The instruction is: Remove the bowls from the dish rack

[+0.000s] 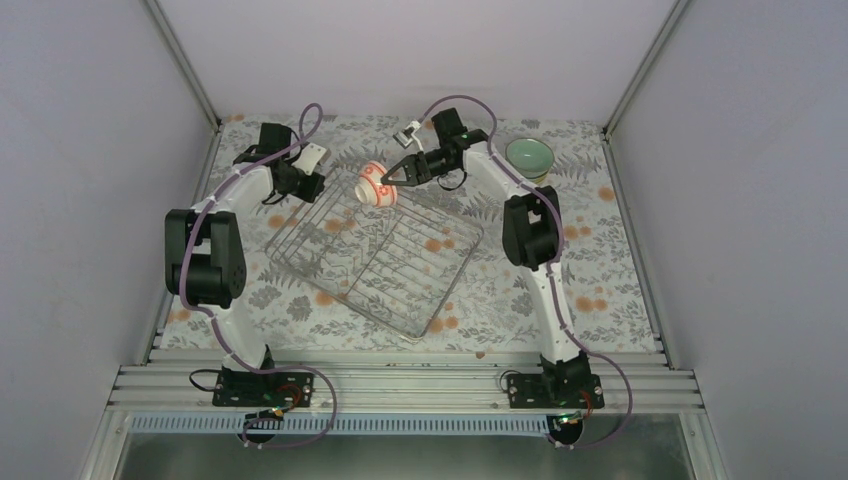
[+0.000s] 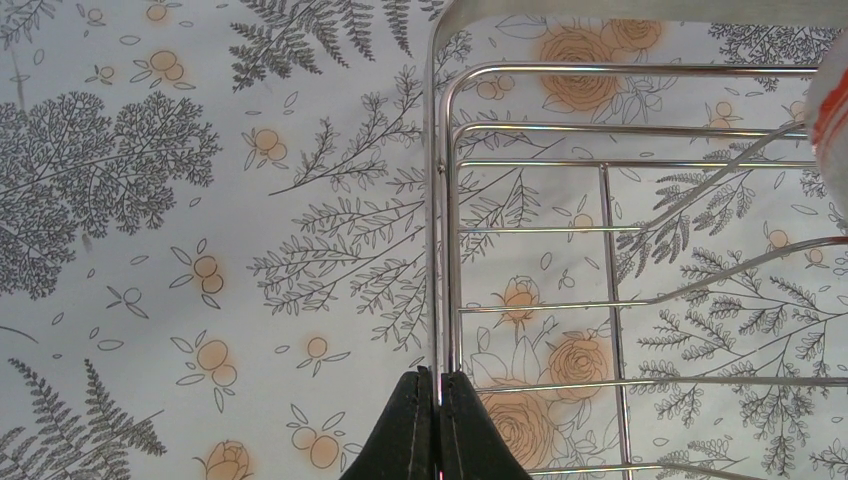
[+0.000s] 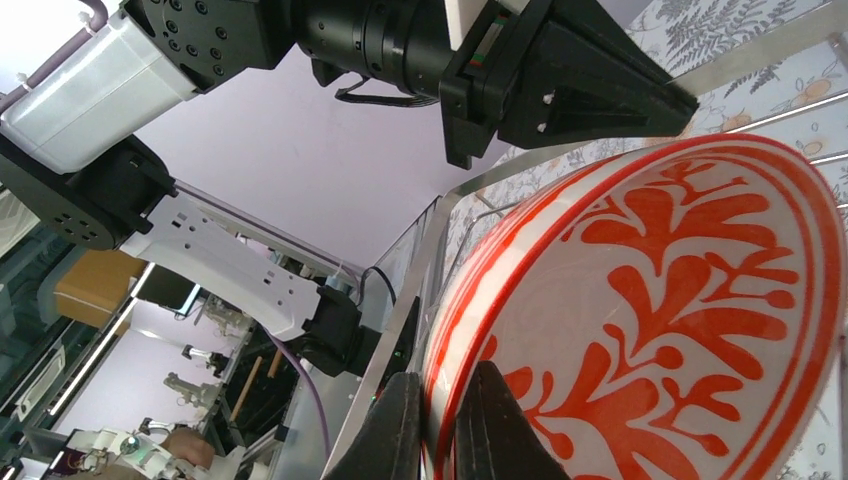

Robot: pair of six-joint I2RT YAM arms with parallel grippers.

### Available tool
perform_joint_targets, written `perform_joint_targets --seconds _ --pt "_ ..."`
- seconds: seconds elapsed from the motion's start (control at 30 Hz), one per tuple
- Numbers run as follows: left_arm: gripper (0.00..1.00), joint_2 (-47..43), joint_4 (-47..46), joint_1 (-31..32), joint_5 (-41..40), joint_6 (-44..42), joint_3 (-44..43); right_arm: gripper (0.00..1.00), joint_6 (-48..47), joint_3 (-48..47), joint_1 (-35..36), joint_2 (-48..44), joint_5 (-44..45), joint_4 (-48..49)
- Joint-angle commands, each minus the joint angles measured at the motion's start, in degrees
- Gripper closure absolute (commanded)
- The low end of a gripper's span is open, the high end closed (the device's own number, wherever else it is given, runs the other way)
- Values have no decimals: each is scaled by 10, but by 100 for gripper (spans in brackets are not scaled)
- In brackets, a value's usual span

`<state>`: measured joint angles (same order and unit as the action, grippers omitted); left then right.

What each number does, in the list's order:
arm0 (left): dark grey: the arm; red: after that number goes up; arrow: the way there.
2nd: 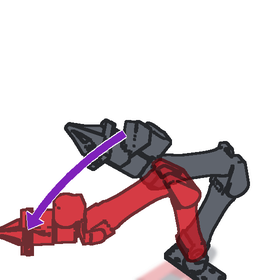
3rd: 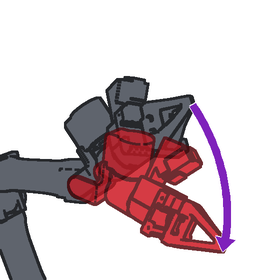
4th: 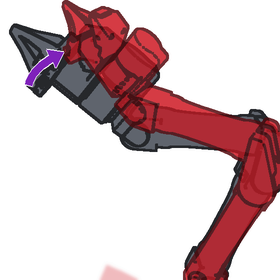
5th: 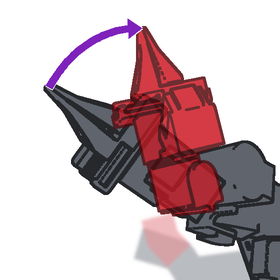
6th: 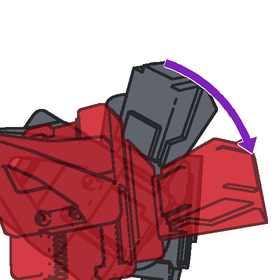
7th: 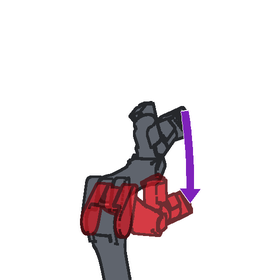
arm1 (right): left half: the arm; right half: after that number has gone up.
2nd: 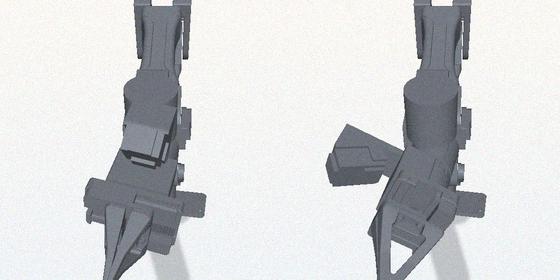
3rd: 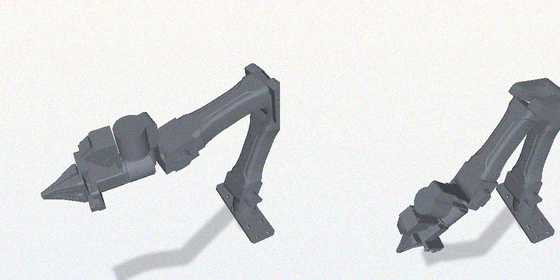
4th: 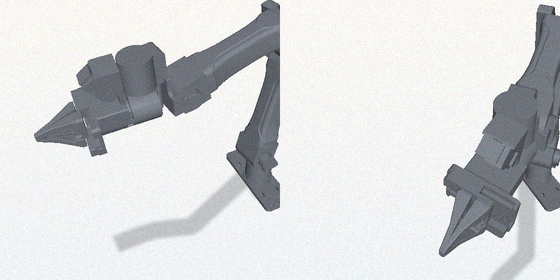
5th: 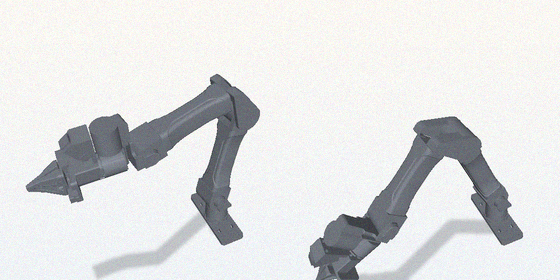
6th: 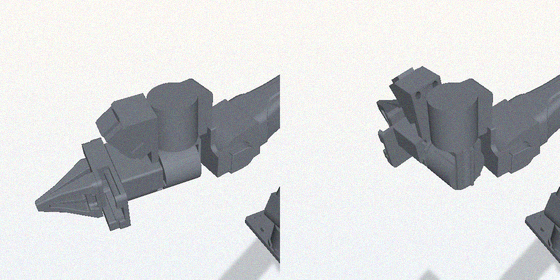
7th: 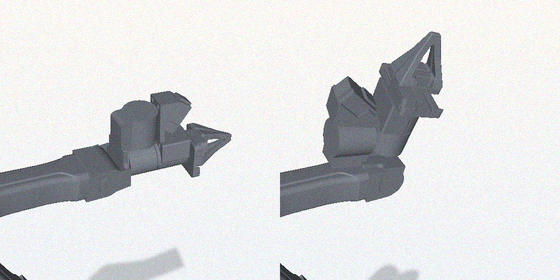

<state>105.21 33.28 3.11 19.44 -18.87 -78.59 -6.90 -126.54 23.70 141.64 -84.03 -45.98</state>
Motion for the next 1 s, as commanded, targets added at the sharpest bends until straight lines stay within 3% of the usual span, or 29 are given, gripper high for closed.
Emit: perform_joint_targets --seconds 0.0,0.13,0.27,0.47,0.57,0.6,0.7,0.83,0.97 --pt "98 24 28 2 10 15 15 97 25 21 -5 -52 3 2" --pt "98 16 22 2 2 15 18 97 39 36 -14 -110 -7 19" --pt "98 22 21 2 -4 18 16 97 98 90 -32 -179 -35 98" --pt "98 21 21 3 -9 20 14 97 100 87 -88 -222 -18 95" --pt "97 20 20 2 -10 21 14 97 53 48 -135 -223 23 35" --pt "98 20 21 2 -10 21 15 97 20 18 -148 -216 50 -11" --pt "98 16 20 3 -10 21 16 97 -89 -113 -167 -176 251 -158" --pt "98 14 19 2 -10 21 15 97 -133 -16 -169 -226 472 -136" --pt "98 12 19 2 -8 21 13 97 -156 70 -169 -280 617 -87"
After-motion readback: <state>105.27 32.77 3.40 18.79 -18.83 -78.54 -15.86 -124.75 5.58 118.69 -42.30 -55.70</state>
